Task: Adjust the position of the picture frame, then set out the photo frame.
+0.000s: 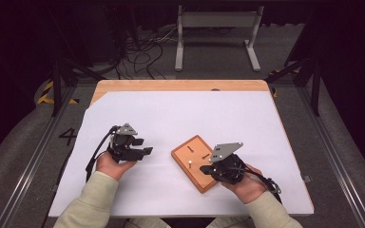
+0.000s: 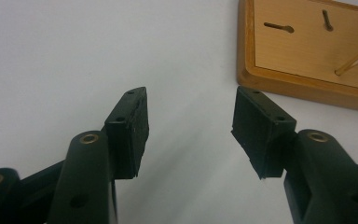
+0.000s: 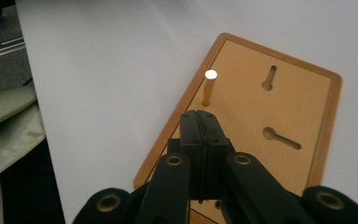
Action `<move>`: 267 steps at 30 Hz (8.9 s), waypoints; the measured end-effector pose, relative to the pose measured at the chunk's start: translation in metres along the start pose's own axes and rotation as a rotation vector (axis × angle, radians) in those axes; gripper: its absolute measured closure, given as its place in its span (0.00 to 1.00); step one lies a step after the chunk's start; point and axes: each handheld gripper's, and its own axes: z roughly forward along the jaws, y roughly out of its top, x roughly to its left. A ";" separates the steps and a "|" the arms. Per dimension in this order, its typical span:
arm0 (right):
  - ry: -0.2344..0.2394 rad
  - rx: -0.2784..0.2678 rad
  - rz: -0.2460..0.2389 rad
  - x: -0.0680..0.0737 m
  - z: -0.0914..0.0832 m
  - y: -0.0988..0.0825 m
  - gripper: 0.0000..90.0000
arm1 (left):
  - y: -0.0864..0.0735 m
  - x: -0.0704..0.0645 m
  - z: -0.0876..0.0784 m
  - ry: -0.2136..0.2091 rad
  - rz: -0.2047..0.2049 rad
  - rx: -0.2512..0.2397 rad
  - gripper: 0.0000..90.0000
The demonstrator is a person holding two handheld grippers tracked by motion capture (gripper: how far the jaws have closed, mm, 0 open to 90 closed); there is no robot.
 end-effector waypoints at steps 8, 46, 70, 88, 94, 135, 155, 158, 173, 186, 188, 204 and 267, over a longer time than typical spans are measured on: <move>0.021 0.041 -0.008 0.009 0.014 -0.008 1.00 | 0.005 -0.001 0.006 -0.010 0.008 0.001 0.50; 0.103 0.176 -0.049 0.034 0.040 -0.023 1.00 | 0.008 0.000 0.013 -0.021 -0.004 0.013 0.50; -0.134 0.187 0.088 -0.020 0.010 -0.055 1.00 | 0.008 -0.003 0.016 -0.090 0.002 0.042 0.75; -0.333 0.034 0.287 -0.062 -0.025 -0.057 1.00 | 0.004 -0.003 0.009 -0.071 -0.008 0.039 0.72; -0.415 0.101 0.401 -0.096 -0.019 -0.066 1.00 | -0.001 -0.002 0.006 -0.062 -0.019 0.044 0.70; -0.398 0.159 0.282 -0.125 0.059 -0.012 1.00 | -0.008 0.001 0.005 -0.060 -0.044 0.059 0.64; -0.250 -0.034 0.128 -0.086 0.004 -0.005 0.85 | -0.006 0.003 0.002 -0.035 -0.063 0.034 0.56; -0.220 -0.055 0.116 -0.080 0.001 0.000 0.83 | -0.004 0.003 -0.001 -0.032 -0.060 0.027 0.56; -0.063 -0.107 0.024 -0.054 0.008 0.014 0.74 | -0.003 -0.001 0.000 -0.041 -0.023 0.032 0.54; 0.030 -0.079 -0.009 -0.052 0.039 0.014 0.72 | -0.001 -0.003 0.004 -0.059 -0.014 0.045 0.52; 0.055 -0.087 0.007 -0.057 0.049 0.008 0.72 | -0.002 -0.003 0.005 -0.057 -0.020 0.051 0.51; 0.026 -0.068 -0.051 -0.052 0.058 0.007 0.93 | -0.003 -0.003 0.006 -0.069 -0.036 0.049 0.47; -0.414 -0.170 -0.406 0.023 0.060 -0.031 0.94 | 0.048 -0.021 0.046 -0.167 -0.113 -0.051 0.25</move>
